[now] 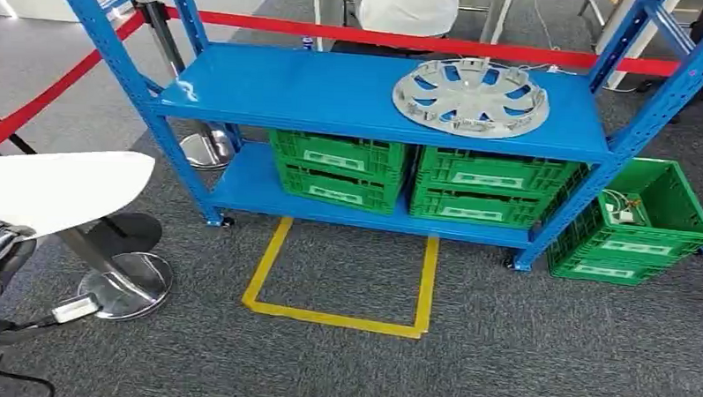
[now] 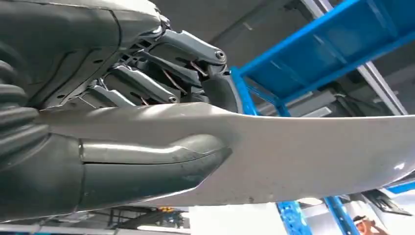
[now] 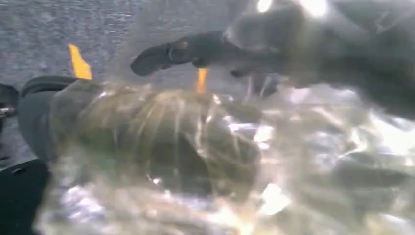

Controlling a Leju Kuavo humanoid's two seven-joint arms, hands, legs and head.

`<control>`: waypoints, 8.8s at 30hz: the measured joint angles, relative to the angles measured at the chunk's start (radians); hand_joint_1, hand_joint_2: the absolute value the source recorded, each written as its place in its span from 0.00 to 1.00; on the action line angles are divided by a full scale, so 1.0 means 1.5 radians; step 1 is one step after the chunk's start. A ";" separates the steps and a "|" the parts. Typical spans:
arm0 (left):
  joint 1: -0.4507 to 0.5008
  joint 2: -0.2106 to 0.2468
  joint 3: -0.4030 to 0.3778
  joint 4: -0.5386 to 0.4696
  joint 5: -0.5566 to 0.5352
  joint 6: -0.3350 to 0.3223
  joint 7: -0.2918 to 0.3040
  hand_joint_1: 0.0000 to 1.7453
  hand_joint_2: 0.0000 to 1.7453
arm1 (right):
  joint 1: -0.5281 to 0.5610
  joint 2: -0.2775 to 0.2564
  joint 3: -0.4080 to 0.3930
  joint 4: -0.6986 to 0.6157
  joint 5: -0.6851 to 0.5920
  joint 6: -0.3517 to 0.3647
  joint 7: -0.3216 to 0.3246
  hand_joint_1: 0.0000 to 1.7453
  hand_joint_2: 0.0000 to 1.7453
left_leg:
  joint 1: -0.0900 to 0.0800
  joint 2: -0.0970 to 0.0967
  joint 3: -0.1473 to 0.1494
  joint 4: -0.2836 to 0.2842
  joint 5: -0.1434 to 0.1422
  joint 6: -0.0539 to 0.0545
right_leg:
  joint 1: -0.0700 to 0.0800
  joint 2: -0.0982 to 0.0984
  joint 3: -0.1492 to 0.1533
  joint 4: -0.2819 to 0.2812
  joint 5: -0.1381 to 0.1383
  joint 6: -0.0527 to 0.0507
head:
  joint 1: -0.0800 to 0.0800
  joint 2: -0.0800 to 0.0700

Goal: Take the parts from the cabinet and place them on the table.

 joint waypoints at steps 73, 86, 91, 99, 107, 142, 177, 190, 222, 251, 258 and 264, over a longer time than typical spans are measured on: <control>-0.012 -0.050 -0.023 0.007 0.103 0.000 -0.082 1.00 1.00 | -0.066 0.004 0.074 0.047 0.000 0.035 -0.007 0.00 0.00 | -0.001 0.006 0.152 -0.198 0.068 0.044 | -0.006 0.011 -0.101 0.063 0.014 0.039 | 0.000 0.000; -0.025 -0.021 -0.059 0.013 0.192 0.000 -0.116 1.00 1.00 | -0.071 0.003 0.080 0.054 0.000 0.046 -0.007 0.00 0.00 | -0.003 0.008 0.056 -0.177 0.151 0.015 | -0.019 0.014 0.040 0.002 -0.041 0.034 | 0.003 0.000; -0.024 -0.015 -0.060 0.013 0.195 0.000 -0.124 1.00 1.00 | -0.071 0.003 0.086 0.056 0.000 0.048 -0.006 0.00 0.00 | 0.003 0.005 -0.002 -0.006 0.026 -0.001 | -0.019 0.007 0.022 0.002 -0.021 0.017 | 0.000 0.000; -0.024 -0.010 -0.060 0.015 0.195 0.000 -0.125 1.00 1.00 | -0.074 0.003 0.091 0.059 0.000 0.049 -0.007 0.00 0.00 | -0.003 0.001 0.109 -0.161 0.100 0.021 | -0.012 0.009 0.007 0.012 -0.014 0.026 | -0.001 0.000; -0.028 -0.009 -0.064 0.016 0.201 0.000 -0.128 1.00 1.00 | -0.076 0.003 0.094 0.060 0.000 0.049 -0.007 0.00 0.00 | -0.005 0.001 0.108 -0.177 0.090 0.021 | -0.013 0.009 -0.006 0.016 -0.013 0.025 | -0.001 0.000; -0.022 -0.001 -0.084 0.020 0.195 0.000 -0.094 1.00 1.00 | -0.105 0.001 0.142 0.071 0.001 0.023 -0.006 0.00 0.00 | 0.015 -0.040 0.104 -0.193 0.113 0.025 | -0.040 0.029 -0.033 0.057 0.004 0.074 | 0.000 0.000; -0.033 -0.003 -0.096 0.027 0.218 0.000 -0.080 1.00 1.00 | -0.110 -0.004 0.158 0.069 0.000 0.031 -0.014 0.00 0.00 | -0.001 -0.088 0.077 -0.162 0.103 0.028 | -0.013 0.057 -0.037 0.040 0.002 0.026 | -0.001 0.000; -0.037 0.000 -0.108 0.028 0.253 -0.001 -0.074 1.00 1.00 | -0.109 -0.006 0.159 0.068 0.000 0.035 -0.013 0.00 0.00 | 0.010 0.038 0.084 -0.158 0.093 0.004 | -0.016 -0.053 -0.020 0.030 -0.015 0.040 | -0.006 0.000; -0.046 -0.011 -0.123 0.027 0.301 -0.012 -0.086 1.00 1.00 | -0.111 -0.007 0.159 0.066 0.000 0.044 -0.016 0.00 0.00 | 0.001 0.039 0.084 -0.156 0.088 0.019 | -0.013 -0.064 -0.023 0.031 -0.007 0.039 | -0.004 0.000; -0.052 -0.019 -0.126 0.022 0.321 -0.025 -0.086 1.00 1.00 | -0.108 -0.007 0.159 0.064 0.000 0.035 -0.018 0.00 0.00 | 0.003 0.040 0.092 -0.154 0.087 0.012 | -0.017 -0.038 -0.032 0.030 0.006 0.027 | -0.004 0.000; -0.051 -0.018 -0.126 0.021 0.321 -0.025 -0.086 1.00 1.00 | -0.111 -0.007 0.158 0.064 0.000 0.034 -0.018 0.00 0.00 | -0.004 0.020 0.094 -0.167 0.086 0.032 | -0.013 -0.067 -0.025 0.031 -0.002 0.043 | -0.004 0.000; -0.053 -0.021 -0.127 0.018 0.321 -0.025 -0.086 1.00 1.00 | -0.109 -0.007 0.158 0.062 0.000 0.035 -0.018 0.00 0.00 | 0.001 -0.012 0.093 -0.170 0.090 0.043 | -0.019 0.012 -0.135 0.244 -0.100 0.052 | 0.001 0.000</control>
